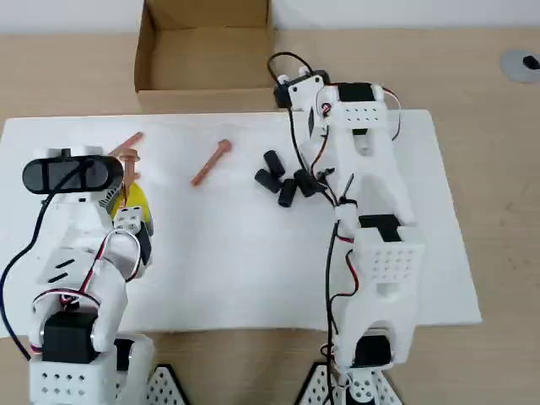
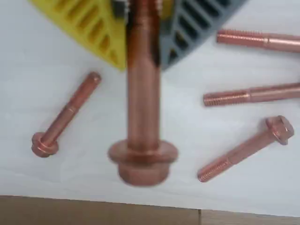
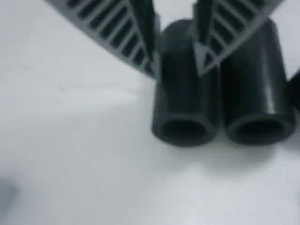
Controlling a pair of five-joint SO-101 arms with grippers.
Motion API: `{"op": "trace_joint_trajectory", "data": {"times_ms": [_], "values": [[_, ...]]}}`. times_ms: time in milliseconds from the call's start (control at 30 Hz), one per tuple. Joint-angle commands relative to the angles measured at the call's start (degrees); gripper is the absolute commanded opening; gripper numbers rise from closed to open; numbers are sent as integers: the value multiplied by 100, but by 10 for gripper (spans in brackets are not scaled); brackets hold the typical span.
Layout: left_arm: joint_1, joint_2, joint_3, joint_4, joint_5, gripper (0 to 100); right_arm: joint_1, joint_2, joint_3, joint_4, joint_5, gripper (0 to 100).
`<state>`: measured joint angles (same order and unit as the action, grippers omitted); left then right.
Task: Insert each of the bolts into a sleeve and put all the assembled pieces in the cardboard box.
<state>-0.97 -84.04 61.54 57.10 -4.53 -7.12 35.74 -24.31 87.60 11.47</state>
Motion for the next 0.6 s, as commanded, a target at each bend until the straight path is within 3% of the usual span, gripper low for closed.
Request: {"op": "trace_joint_trajectory", "data": {"times_ms": [0, 267, 567], "values": [[62, -66, -53, -149, 18, 4, 75, 4, -84, 185, 53, 83], [62, -66, -44, -149, 18, 5, 31, 13, -84, 229, 185, 90], [62, -75, 70, -158, -97, 5, 31, -4, -119, 229, 475, 178]]}}
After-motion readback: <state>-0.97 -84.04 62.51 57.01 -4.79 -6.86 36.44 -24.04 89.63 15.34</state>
